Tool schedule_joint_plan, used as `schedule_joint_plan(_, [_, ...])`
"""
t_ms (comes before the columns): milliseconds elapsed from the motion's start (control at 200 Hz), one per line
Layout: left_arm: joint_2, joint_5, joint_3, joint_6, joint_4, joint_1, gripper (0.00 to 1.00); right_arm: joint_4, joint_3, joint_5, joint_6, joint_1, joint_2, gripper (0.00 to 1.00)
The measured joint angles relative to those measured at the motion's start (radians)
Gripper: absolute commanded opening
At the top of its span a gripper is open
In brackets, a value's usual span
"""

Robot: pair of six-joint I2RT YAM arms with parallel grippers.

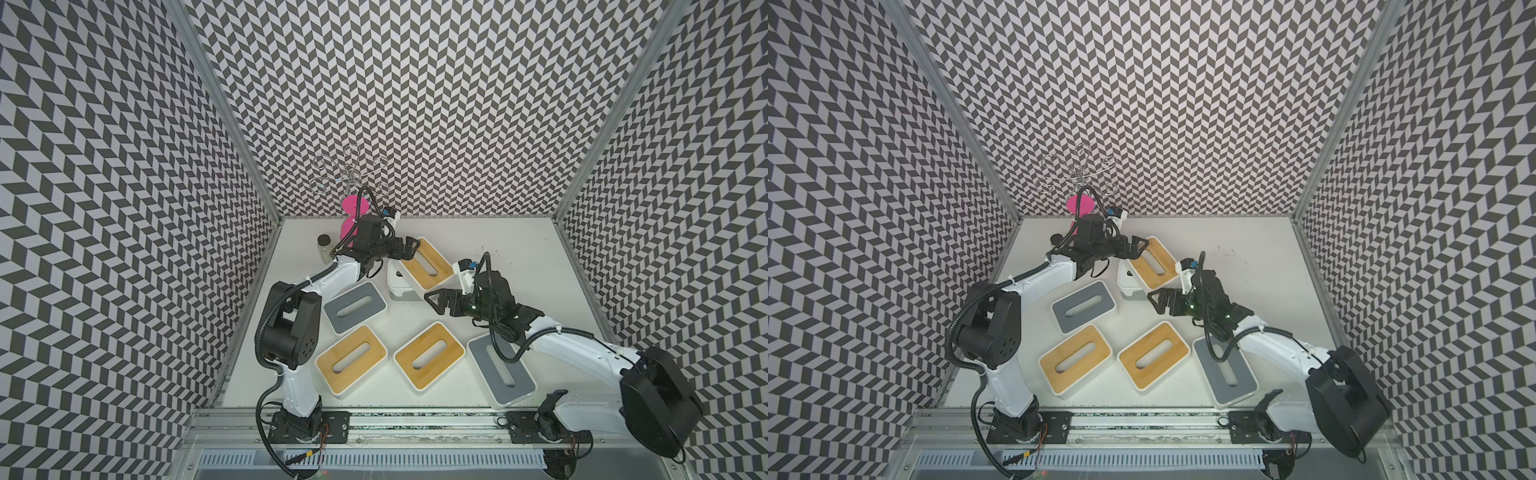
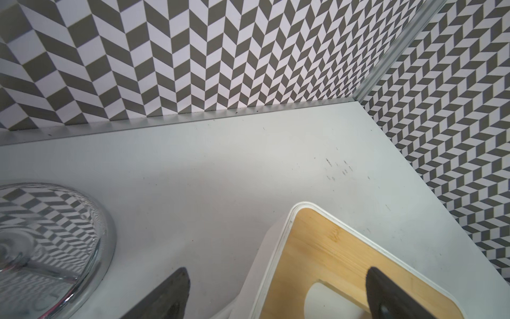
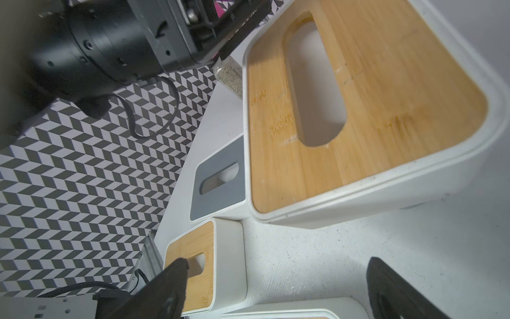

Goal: Stack the tissue boxes
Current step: Place the tissue box at the tissue box.

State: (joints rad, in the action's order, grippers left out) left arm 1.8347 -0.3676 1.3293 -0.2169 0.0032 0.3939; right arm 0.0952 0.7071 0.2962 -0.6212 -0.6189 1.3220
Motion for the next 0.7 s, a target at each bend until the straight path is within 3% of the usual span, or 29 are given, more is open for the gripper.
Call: schedule_joint_plan(701, [-0.077,-0.037,-0.087,0.008,-0.027,0.019,1.00,-0.027,0.116,0.025,-0.023,0.063,0.073,0.99])
